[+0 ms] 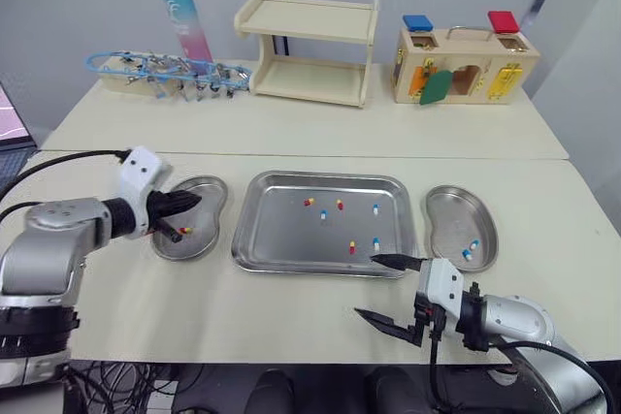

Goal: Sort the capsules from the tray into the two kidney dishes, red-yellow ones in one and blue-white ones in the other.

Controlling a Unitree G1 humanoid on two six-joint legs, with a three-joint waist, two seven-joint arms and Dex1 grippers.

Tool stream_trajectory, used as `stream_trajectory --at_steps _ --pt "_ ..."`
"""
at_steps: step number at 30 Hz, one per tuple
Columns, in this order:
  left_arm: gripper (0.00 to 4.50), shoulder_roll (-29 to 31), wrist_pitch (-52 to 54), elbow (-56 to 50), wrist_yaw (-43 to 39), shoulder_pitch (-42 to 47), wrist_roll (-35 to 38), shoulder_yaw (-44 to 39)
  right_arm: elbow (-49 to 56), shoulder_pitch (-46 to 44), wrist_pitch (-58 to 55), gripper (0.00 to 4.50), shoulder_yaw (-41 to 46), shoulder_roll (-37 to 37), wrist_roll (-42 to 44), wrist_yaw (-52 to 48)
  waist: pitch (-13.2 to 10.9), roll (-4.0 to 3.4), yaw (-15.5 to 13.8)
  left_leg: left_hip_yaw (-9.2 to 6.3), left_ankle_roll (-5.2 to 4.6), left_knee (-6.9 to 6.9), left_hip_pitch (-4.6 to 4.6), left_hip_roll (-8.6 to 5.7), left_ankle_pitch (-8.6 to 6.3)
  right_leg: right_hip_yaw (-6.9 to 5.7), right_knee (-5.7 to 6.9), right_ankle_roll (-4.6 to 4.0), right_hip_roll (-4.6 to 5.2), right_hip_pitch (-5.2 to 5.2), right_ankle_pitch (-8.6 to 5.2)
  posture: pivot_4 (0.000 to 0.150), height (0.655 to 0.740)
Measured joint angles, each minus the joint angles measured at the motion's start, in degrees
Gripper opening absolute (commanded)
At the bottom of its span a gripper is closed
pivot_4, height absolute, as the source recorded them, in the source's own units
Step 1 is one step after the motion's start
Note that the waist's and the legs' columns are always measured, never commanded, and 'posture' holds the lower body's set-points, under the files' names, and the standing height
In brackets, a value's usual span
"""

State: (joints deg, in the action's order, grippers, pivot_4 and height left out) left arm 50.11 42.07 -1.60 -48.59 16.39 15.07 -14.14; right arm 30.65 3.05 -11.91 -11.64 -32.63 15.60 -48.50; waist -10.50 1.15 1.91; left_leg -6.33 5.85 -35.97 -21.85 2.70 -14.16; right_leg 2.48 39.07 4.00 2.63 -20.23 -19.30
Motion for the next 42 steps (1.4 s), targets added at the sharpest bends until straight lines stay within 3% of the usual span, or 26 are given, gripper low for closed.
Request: stream_trajectory --at_steps 7,20,27,31,35,38,42 --pt "0.02 -3.1 0.5 -0.7 4.8 -1.4 1.3 -1.0 -3.2 -3.9 0.1 4.5 -1.2 1.3 0.4 -0.7 0.0 0.04 -0.4 -0.01 0.0 0.01 -0.03 0.0 0.0 -0.03 0.0 0.0 0.0 -0.02 0.0 0.15 0.74" --pt "4.06 -3.3 4.3 -3.9 7.5 -1.6 5.1 -3.9 -4.4 -3.6 0.9 4.5 -1.2 1.3 0.3 -1.4 0.0 0.03 0.0 -0.01 0.0 0.01 -0.02 0.01 0.0 -0.01 0.02 -0.01 -0.01 -0.03 0.0 0.15 0.74" --pt "4.06 -2.7 4.5 -7.0 6.5 -6.4 8.6 -10.4 -6.1 -4.0 2.4 4.5 -0.7 1.0 0.3 -1.9 0.0 0.03 0.0 0.0 0.0 0.02 -0.02 0.01 0.0 -0.01 0.01 -0.01 0.0 -0.04 0.0 0.15 0.74" --pt "4.06 -2.7 -1.4 -7.7 5.0 -12.8 9.4 -17.8 -6.2 -3.5 2.7 4.5 1.8 -1.2 1.3 -2.8 0.0 0.02 0.1 0.08 0.01 0.03 -0.01 0.01 0.0 0.07 -0.02 -0.01 0.02 -0.05 0.0 0.15 0.74" --pt "4.06 -3.5 -7.3 -6.6 3.3 -21.8 9.2 -24.1 -6.3 0.8 4.0 4.5 7.8 -5.0 1.5 -3.5 0.0 0.02 -0.1 0.07 0.0 0.07 0.0 0.01 0.0 0.04 -0.03 -0.02 0.03 -0.04 0.0 0.15 0.74" --pt "4.49 -4.8 -13.2 -2.2 1.8 -28.9 8.6 -28.4 -6.6 6.6 5.8 4.5 14.8 -9.2 1.8 -5.2 0.0 0.02 -0.2 0.13 0.0 0.07 0.0 -0.03 -0.01 0.05 -0.07 -0.02 0.1 -0.01 0.0 0.15 0.74" --pt "4.49 -6.1 -18.2 3.6 0.1 -34.1 8.4 -30.5 -10.7 11.9 9.6 4.5 25.0 -14.3 2.7 -8.7 0.0 0.1 -0.3 0.12 0.0 0.04 0.04 -0.03 -0.01 0.03 -0.07 -0.02 0.1 0.05 0.0 0.15 0.74"
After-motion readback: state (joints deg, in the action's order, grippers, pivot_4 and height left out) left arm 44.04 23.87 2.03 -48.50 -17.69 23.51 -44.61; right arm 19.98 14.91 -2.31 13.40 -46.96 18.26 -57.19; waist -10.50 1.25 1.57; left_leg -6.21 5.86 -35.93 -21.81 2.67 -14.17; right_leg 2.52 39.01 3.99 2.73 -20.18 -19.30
